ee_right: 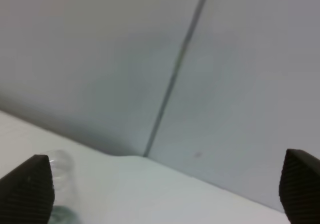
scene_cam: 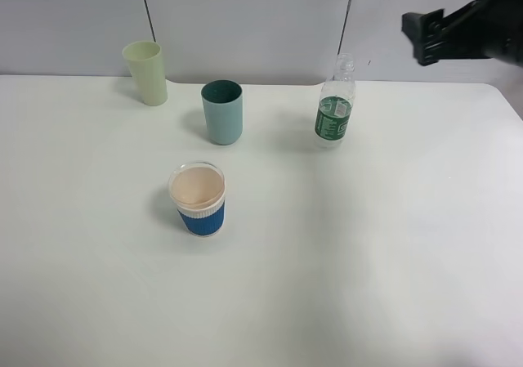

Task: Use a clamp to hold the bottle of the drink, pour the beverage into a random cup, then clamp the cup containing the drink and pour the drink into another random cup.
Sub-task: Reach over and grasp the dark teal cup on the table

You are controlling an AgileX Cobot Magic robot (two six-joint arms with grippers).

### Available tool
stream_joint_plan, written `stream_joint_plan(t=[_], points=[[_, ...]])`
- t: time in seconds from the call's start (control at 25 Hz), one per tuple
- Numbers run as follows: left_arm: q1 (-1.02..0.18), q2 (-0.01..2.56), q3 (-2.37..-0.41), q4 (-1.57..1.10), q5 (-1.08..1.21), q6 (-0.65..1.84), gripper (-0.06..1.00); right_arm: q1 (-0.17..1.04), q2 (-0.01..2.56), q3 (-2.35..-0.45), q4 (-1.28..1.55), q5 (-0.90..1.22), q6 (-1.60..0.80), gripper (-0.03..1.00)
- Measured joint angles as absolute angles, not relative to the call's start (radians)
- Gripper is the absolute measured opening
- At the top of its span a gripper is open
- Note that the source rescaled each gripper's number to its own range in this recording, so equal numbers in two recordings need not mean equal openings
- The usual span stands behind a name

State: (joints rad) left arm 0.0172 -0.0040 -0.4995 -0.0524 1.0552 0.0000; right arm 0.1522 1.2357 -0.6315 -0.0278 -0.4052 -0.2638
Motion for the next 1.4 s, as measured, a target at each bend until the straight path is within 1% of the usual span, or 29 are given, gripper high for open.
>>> stream_joint_plan(t=[0.12,0.44,0.56,0.76,1.08,1.2,1.4], points=[[0.017,-0.004,-0.499,-0.052,1.055,0.000,1.00,0.066,1.128,-0.631,-0.029,-0.336,-0.231,0.82],[0.017,-0.004,-0.499,-0.052,1.055,0.000,1.00,-0.185,0.836,-0.631,-0.075,-0.056,-0.132,0.82],[0.017,-0.004,-0.499,-0.052,1.055,0.000,1.00,-0.234,0.728,-0.631,-0.075,0.026,-0.112,0.82],[0.017,-0.004,-0.499,-0.052,1.055,0.000,1.00,-0.242,0.570,-0.631,-0.054,0.144,-0.107,0.82],[0.017,-0.004,-0.499,-0.052,1.055,0.000,1.00,-0.242,0.275,-0.631,0.000,0.446,-0.106,0.82],[0.017,-0.004,-0.499,-0.052,1.055,0.000,1.00,-0.242,0.171,-0.631,0.000,0.523,-0.106,0.82],[0.017,-0.004,-0.499,-0.052,1.055,0.000,1.00,-0.242,0.011,-0.631,0.078,0.633,-0.106,0.82]])
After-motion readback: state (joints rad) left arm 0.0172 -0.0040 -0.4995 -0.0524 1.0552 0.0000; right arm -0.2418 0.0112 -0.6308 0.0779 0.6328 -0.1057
